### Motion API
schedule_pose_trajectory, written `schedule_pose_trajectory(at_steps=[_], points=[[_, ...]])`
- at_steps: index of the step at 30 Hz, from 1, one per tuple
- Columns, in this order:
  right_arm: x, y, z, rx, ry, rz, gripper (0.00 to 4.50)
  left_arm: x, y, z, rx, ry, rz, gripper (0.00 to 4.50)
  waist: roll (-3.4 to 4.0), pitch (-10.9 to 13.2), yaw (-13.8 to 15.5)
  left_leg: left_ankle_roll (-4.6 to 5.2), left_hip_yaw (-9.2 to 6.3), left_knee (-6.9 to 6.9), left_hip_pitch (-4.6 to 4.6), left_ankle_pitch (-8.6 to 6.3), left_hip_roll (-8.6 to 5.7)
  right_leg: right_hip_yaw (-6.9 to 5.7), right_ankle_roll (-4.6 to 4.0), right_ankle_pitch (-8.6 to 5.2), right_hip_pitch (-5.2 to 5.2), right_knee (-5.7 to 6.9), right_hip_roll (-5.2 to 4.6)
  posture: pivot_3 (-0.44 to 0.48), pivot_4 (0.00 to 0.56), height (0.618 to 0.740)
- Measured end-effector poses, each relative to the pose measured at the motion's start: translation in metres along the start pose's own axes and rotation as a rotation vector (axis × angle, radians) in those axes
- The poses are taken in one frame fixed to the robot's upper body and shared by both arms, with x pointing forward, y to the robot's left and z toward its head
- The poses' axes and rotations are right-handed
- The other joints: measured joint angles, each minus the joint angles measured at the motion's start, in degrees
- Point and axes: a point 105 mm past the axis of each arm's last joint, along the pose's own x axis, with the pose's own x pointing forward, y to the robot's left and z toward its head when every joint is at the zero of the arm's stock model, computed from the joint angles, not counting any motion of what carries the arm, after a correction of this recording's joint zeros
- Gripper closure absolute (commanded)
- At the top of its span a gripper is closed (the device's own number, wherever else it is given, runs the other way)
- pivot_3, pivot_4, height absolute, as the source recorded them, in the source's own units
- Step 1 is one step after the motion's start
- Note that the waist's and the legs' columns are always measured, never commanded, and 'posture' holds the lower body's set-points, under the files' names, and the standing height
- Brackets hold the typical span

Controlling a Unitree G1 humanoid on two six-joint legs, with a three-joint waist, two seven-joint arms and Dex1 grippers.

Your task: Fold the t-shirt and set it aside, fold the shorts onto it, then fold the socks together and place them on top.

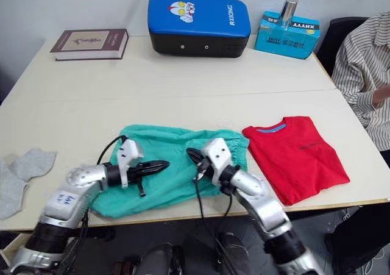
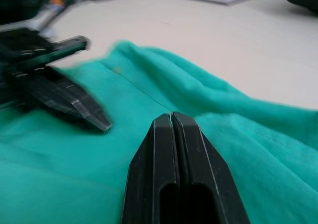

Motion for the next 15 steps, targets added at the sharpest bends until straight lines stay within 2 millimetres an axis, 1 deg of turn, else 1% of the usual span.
schedule_pose_trajectory(at_steps=[2,3,7,11,13,15], points=[[0.002,-0.005,-0.006,-0.012,-0.009,-0.083,4.45,0.003,0.010,-0.001,0.011,-0.018,0.103,4.50,-0.02,-0.06,0.03,0.02,0.00,0.00,0.04,0.01,0.00,0.10,0.01,0.01,0.03,0.03,-0.01,0.000,0.150,0.740],[0.000,-0.007,-0.009,-0.022,-0.012,-0.112,4.45,0.003,0.012,-0.001,0.013,-0.020,0.128,4.50,-0.02,-0.09,-0.02,0.03,0.00,0.00,0.06,0.03,0.00,0.11,0.03,0.02,0.04,0.04,-0.02,0.000,0.150,0.740],[-0.028,-0.031,-0.026,-0.026,0.019,-0.261,4.45,0.001,0.013,-0.008,-0.001,-0.010,0.174,4.50,0.24,-0.51,-0.14,0.02,0.00,-0.07,0.32,0.02,0.03,0.13,0.02,0.01,0.28,-0.02,-0.08,0.000,0.150,0.740],[-0.050,-0.046,-0.031,-0.042,0.036,-0.320,4.45,-0.005,0.012,-0.017,-0.018,0.012,0.191,4.50,0.56,-1.05,0.07,0.02,-0.10,-0.17,0.52,-0.01,0.02,0.03,0.00,0.00,0.52,-0.11,-0.35,0.000,0.150,0.740],[-0.061,-0.058,-0.030,-0.024,0.027,-0.372,4.45,-0.007,0.014,-0.019,-0.024,0.015,0.200,4.50,0.63,-1.24,0.34,0.06,-0.13,-0.17,0.53,-0.03,-0.03,0.00,0.00,0.00,0.56,-0.10,-0.44,0.000,0.150,0.740],[-0.072,-0.069,-0.025,0.022,-0.005,-0.408,4.45,-0.008,0.014,-0.018,-0.047,-0.018,0.201,4.50,0.63,-1.34,0.52,0.11,-0.15,-0.17,0.53,-0.06,-0.05,-0.02,0.01,0.00,0.58,-0.10,-0.48,0.000,0.150,0.740]])
